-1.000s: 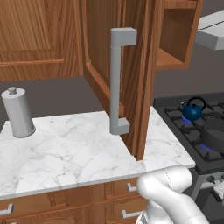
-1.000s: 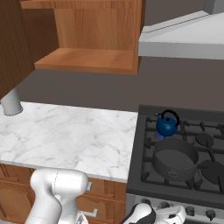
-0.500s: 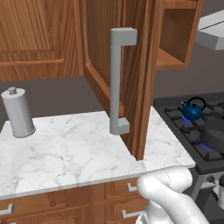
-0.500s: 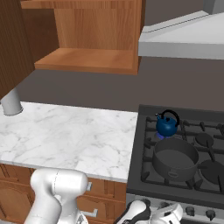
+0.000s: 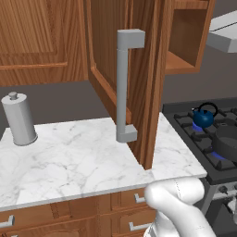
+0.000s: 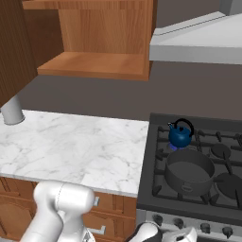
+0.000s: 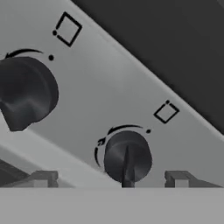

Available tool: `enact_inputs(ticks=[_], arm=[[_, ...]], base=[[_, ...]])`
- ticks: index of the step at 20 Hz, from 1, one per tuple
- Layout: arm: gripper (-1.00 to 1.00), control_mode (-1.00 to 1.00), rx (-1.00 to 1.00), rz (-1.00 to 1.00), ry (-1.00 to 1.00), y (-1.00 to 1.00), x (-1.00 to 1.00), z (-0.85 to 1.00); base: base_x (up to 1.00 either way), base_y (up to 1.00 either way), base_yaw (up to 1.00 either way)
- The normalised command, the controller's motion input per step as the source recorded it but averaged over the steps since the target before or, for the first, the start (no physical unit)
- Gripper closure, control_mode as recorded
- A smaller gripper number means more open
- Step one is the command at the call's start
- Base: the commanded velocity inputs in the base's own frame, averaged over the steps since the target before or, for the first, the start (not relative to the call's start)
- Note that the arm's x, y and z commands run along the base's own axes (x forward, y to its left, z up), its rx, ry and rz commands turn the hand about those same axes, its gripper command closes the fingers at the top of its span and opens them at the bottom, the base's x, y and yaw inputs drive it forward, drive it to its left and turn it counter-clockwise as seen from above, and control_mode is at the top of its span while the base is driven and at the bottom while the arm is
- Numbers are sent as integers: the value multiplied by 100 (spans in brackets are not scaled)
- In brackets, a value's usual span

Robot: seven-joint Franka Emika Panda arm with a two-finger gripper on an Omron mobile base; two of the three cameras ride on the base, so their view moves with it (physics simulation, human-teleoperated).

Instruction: Pick the kettle from the cabinet and place it on a stove burner. Then pick the pot from the counter and place it on another stove burner. Finally, turn both burners on.

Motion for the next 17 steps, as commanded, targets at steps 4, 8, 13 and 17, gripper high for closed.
enact_inputs(ticks=[4, 8, 13, 17], arm=[[-100, -100, 0, 0, -8, 0, -61, 13], [-100, -100, 0, 0, -9, 0, -62, 16], [-100, -100, 0, 0, -7, 0, -62, 15], [-100, -100, -1, 0, -7, 0, -57, 19]], base=[[0, 0, 0], [0, 0, 0], [0, 0, 0], [0, 0, 0]])
